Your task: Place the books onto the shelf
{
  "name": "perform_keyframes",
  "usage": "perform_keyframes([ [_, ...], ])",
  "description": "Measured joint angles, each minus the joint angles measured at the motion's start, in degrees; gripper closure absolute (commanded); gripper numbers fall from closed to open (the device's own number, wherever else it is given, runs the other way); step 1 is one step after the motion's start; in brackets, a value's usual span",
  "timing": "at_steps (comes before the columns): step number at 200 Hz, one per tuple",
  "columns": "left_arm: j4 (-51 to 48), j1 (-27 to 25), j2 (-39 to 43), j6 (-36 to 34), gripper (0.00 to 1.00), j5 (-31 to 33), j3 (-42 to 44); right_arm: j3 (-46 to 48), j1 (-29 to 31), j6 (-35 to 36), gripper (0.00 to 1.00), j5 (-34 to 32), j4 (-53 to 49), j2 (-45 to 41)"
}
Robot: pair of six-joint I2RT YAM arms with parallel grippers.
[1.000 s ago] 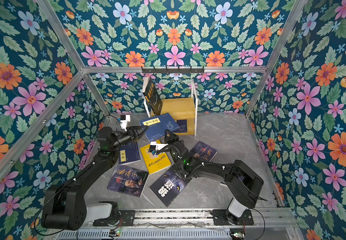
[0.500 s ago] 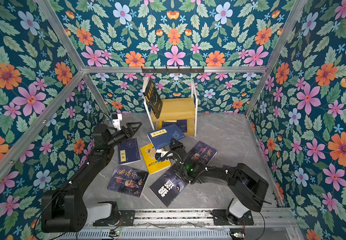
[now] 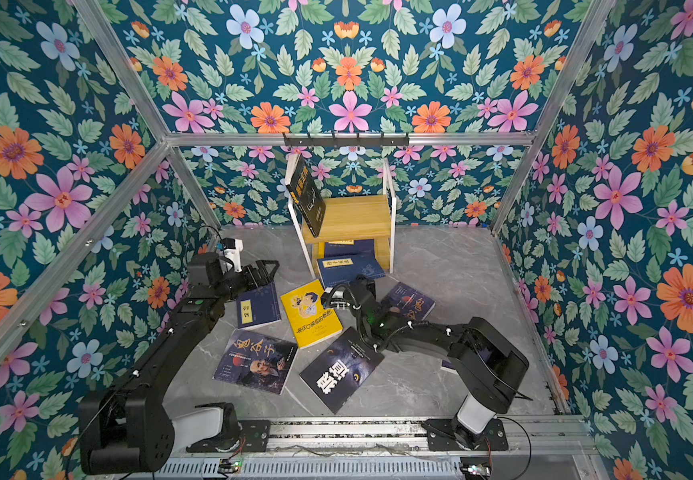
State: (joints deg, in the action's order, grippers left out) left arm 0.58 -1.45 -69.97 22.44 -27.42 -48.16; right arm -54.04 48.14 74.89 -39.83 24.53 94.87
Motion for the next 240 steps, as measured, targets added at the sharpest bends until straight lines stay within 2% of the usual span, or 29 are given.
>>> perform_keyframes([
  [38, -2.1, 0.76, 0.48, -1.42, 0.0, 6.8, -0.55, -7.61, -3.45, -2.75, 1.0, -1.25, -5.44, 4.83],
  [78, -2.84, 0.83, 0.48, -1.6, 0.0, 9.22, -0.74, -15.72, -5.57, -4.44, 1.0, -2.03, -8.2, 11.58],
  [123, -3.21, 0.79, 0.02, -1.62, 0.0, 9.29, -1.05, -22.53, -7.39, -5.66, 1.0, -0.59, -10.51, 20.15],
  [144, -3.23, 0.7, 0.02, -1.6, 0.0, 9.29, -1.05, -25.14, -7.48, -7.54, 1.0, 0.85, -14.97, 22.88],
  [179, -3.15, 0.66, 0.07, -1.53, 0.0, 8.94, -0.76, -28.44, -7.76, -11.67, 1.0, 3.48, -20.7, 24.63],
  [240, -2.99, 0.66, 0.48, -1.33, 0.0, 8.31, -0.02, -33.86, -10.27, -14.21, 1.0, 7.13, -27.61, 26.73],
])
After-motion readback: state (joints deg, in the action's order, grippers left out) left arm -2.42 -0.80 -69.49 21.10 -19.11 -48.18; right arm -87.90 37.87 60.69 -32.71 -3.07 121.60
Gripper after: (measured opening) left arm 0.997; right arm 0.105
